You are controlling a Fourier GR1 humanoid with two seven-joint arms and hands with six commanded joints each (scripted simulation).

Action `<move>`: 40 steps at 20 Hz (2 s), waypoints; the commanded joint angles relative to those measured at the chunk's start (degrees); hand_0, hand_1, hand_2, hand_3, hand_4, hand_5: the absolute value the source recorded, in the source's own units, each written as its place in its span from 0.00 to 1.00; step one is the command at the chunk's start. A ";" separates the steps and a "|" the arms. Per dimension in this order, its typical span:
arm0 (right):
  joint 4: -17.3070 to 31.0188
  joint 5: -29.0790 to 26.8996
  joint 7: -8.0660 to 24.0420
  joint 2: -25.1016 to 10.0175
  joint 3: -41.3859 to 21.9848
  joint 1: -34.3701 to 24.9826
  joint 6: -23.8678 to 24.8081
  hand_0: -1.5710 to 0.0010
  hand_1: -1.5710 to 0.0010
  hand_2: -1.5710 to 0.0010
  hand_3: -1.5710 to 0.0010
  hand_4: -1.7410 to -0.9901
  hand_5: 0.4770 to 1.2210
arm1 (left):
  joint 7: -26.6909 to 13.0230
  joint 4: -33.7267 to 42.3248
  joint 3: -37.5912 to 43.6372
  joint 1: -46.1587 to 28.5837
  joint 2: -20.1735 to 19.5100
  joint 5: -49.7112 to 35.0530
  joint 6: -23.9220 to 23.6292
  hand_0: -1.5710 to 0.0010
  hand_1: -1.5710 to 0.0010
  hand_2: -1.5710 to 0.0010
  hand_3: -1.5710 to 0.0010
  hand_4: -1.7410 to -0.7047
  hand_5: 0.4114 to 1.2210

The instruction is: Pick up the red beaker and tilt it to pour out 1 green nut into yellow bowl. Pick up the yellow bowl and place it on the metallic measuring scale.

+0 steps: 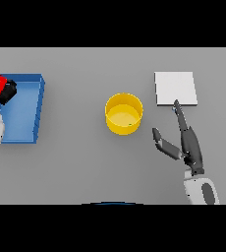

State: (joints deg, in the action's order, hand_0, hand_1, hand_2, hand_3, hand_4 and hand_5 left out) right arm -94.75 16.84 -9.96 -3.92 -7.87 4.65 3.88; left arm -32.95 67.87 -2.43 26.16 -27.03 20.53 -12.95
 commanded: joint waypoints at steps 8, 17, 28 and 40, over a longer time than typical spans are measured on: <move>0.53 -0.74 -0.01 0.52 0.15 -0.52 -0.16 1.00 1.00 1.00 1.00 0.98 0.21 | -0.45 2.20 -1.55 -1.86 -1.64 -0.95 5.47 0.61 0.68 0.67 0.69 0.82 0.31; -0.59 2.18 2.37 -1.65 -1.81 -1.74 -1.94 1.00 1.00 1.00 1.00 0.97 0.25 | 4.96 -1.85 -2.60 -0.78 -1.44 0.33 5.19 0.95 0.96 0.96 0.96 0.93 0.30; 7.77 19.86 3.44 -18.87 -14.33 -23.31 -18.37 1.00 1.00 1.00 1.00 0.71 0.26 | 4.77 1.25 -3.17 -1.86 -1.19 -0.03 5.27 1.00 1.00 1.00 1.00 0.97 0.34; 22.15 31.92 -3.26 -19.76 -28.09 -39.17 -26.53 1.00 1.00 1.00 1.00 0.69 0.33 | 4.60 1.22 -2.72 -1.99 -2.75 -0.46 6.56 1.00 1.00 1.00 1.00 0.96 0.35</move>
State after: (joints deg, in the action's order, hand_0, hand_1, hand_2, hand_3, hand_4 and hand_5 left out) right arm -72.60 48.76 -13.15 -23.65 -35.96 -34.51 -22.64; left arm -28.38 69.09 -5.15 24.17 -29.77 20.06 -6.40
